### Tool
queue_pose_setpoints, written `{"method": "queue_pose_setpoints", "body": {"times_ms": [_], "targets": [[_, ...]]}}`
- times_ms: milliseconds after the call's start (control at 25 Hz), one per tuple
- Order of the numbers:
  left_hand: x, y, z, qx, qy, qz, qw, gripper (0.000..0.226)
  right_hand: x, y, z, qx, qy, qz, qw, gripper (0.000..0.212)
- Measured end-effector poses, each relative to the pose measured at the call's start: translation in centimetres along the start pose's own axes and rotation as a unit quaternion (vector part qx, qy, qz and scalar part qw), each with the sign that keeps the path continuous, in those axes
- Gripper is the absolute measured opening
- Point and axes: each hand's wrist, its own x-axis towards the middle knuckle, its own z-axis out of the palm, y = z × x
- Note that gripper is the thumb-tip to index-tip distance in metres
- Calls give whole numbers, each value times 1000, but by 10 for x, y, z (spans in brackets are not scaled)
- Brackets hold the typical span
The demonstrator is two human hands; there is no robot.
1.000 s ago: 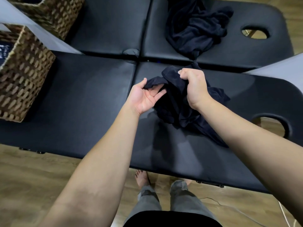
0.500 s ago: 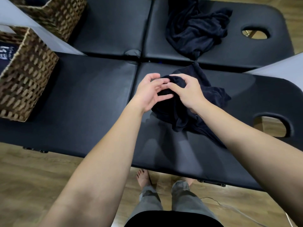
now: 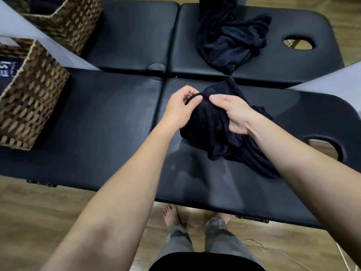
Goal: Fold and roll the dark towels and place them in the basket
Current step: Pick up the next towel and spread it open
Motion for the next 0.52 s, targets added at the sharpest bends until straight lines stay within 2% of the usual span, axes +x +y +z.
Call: {"method": "queue_pose_setpoints", "body": {"times_ms": [80,200,280,320,400,520], "targets": [[-2,-4,6,-40,36,-9,999,12,-6,-3,-5,-23,-36,31,999,20],[-3,-5,9,-39,92,-18,995,13,-9,-6,-10,-140,-57,60,987,26],[1,-7,1,-51,149,-43,987,15,-7,-4,-15,-176,-20,39,983,29],[2,-7,-3,-57,149,-63,985,14,-5,-3,-18,-175,19,10,984,25],[2,-4,-6,-46,87,-96,991,14,-1,-2,-21,-157,104,-55,981,12],[0,3,0,-83,-42,-136,986,17,6,-3,-17,-151,180,-111,966,15]]}}
